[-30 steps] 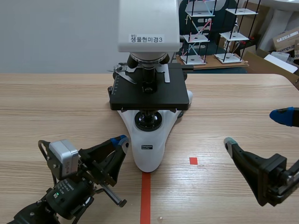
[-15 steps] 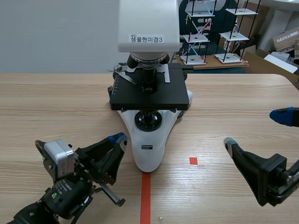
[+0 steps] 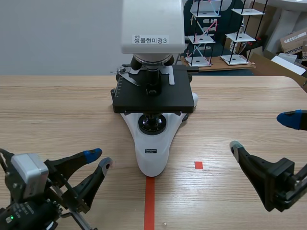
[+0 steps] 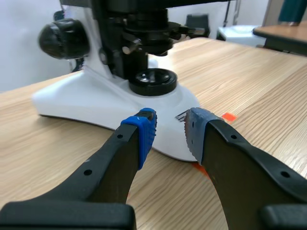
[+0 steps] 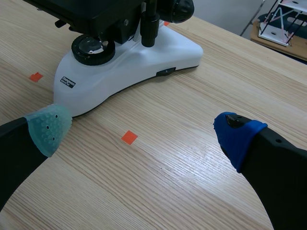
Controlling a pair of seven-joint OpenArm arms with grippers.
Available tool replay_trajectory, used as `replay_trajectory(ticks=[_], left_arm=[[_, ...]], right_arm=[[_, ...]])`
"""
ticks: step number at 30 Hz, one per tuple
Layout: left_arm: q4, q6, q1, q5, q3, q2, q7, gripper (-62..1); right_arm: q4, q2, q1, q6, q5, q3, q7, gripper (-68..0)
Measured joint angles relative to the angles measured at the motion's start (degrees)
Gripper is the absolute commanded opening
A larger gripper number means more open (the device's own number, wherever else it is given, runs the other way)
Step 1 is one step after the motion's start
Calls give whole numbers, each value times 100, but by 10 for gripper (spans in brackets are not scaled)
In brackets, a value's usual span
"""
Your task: Return to the home posture
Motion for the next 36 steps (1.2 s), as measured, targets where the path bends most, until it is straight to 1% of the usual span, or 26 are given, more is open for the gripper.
replay_trajectory(ticks=[3,6,13,15,18,20,23,25,27,29,31,32,36], left_arm=[[885,0,525,0,-417,-57,619,-334],[1652,-31,992,0,-726,-48,1217,-306],[2900,-68,1928,2,-1147,-44,2465,-229],[3254,-173,2146,2,-1270,-46,2741,-210],[3788,-568,2380,2,-1451,-44,3257,-172],[4089,-640,2465,-20,-1506,-44,3613,-137],[4444,-691,2498,-269,-1572,-48,4107,-54],[4614,-686,2518,-662,-1609,-81,4378,-9],[4732,-684,2555,-1097,-1644,-214,4529,6],[4828,-621,2643,-1408,-1711,-398,4568,9],[4885,-387,2743,-1539,-1779,-575,4581,9],[4889,-339,2776,-1615,-1818,-649,4583,9],[4889,-168,2778,-1735,-2035,-861,4581,9]], right_arm=[[0,0,0,2,2,0,0,4],[0,0,0,0,2,0,0,4],[0,0,0,0,2,0,0,4],[0,0,0,0,2,0,0,4],[0,0,0,0,2,0,0,4],[0,0,0,0,2,0,0,4],[0,0,0,0,2,0,0,4],[0,0,0,0,2,0,0,4],[0,0,0,0,2,0,0,4],[0,0,0,2,2,0,0,4],[0,0,0,0,2,0,2,4],[0,0,0,0,0,0,0,4],[0,0,0,0,0,0,0,4]])
